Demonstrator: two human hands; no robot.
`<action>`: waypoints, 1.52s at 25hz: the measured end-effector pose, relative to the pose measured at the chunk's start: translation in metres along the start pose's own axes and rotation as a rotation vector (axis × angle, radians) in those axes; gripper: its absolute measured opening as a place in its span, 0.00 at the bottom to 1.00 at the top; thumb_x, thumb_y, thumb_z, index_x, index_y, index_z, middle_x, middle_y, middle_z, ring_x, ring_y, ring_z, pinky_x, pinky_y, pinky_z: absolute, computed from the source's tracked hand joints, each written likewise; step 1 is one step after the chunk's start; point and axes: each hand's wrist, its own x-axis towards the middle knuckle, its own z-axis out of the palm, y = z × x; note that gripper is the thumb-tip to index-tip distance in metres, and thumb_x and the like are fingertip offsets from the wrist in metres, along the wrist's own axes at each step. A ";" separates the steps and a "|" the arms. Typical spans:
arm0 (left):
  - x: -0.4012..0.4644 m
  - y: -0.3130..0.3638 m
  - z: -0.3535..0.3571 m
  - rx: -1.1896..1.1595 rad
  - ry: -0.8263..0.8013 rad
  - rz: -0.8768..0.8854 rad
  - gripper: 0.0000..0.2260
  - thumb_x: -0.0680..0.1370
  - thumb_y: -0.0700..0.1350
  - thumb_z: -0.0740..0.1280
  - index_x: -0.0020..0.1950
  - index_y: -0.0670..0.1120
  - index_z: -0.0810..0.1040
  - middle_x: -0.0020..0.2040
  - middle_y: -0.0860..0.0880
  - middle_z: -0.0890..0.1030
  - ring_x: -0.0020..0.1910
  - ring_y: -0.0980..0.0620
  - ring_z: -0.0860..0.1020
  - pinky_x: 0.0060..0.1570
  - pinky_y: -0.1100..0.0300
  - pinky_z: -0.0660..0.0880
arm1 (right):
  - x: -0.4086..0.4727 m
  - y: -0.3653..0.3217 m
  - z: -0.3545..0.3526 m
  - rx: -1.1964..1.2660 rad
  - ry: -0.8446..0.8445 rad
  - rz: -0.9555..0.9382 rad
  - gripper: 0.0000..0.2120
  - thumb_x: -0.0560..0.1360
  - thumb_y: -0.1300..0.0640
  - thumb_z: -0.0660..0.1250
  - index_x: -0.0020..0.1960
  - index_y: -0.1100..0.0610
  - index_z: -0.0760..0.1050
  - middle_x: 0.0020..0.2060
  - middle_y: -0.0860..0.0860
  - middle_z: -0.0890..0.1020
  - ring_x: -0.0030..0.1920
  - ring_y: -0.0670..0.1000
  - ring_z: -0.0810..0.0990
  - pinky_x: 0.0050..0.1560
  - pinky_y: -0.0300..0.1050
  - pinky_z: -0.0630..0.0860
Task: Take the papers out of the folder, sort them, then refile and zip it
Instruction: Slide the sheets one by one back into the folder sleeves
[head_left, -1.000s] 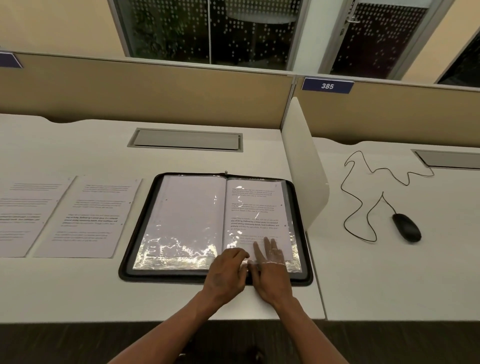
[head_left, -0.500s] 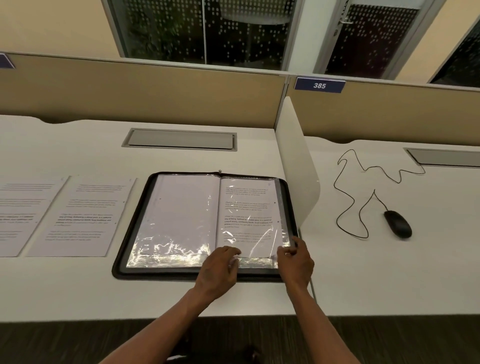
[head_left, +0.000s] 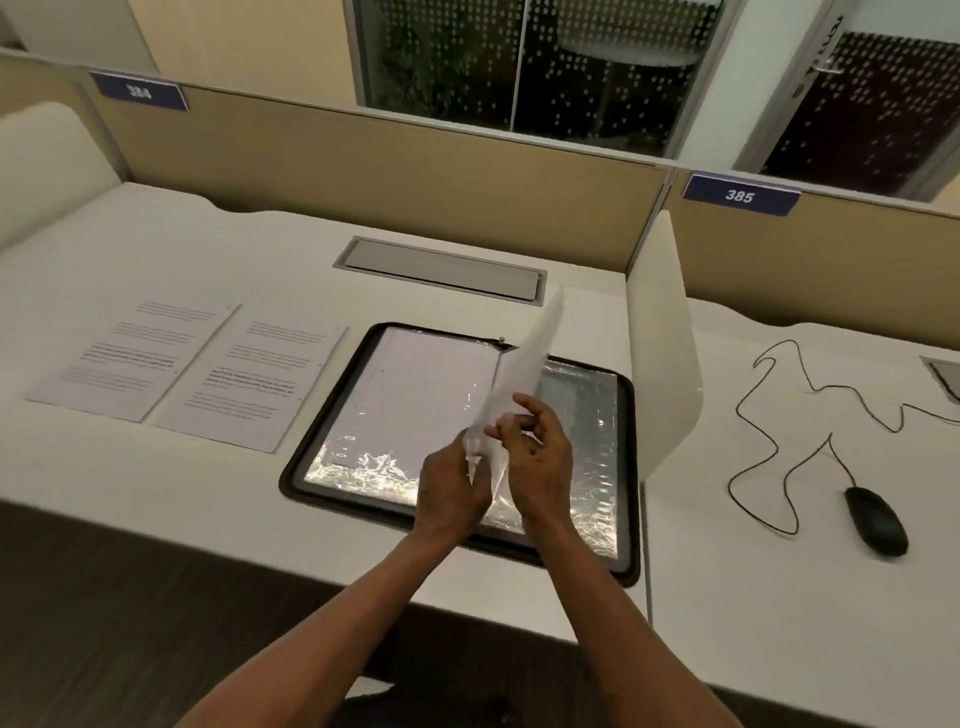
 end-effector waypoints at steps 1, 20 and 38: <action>0.006 -0.001 -0.009 -0.018 0.041 -0.040 0.13 0.78 0.45 0.68 0.63 0.46 0.78 0.50 0.51 0.85 0.45 0.54 0.84 0.43 0.75 0.75 | 0.003 -0.001 0.004 0.002 0.007 0.001 0.09 0.81 0.54 0.67 0.61 0.48 0.77 0.47 0.41 0.83 0.52 0.46 0.84 0.53 0.41 0.81; 0.029 -0.144 -0.171 -0.028 -0.027 -0.248 0.18 0.74 0.48 0.75 0.63 0.54 0.76 0.42 0.58 0.82 0.40 0.62 0.81 0.41 0.68 0.79 | -0.012 0.098 0.143 -1.111 -0.336 -0.153 0.36 0.77 0.30 0.45 0.70 0.51 0.73 0.74 0.57 0.69 0.77 0.59 0.61 0.78 0.59 0.54; 0.173 -0.338 -0.365 0.704 0.033 -0.403 0.24 0.76 0.55 0.70 0.68 0.45 0.76 0.65 0.44 0.76 0.64 0.41 0.73 0.61 0.47 0.67 | 0.016 0.095 0.386 -0.849 -0.670 -0.261 0.28 0.77 0.42 0.66 0.74 0.54 0.69 0.71 0.54 0.72 0.72 0.54 0.67 0.72 0.49 0.65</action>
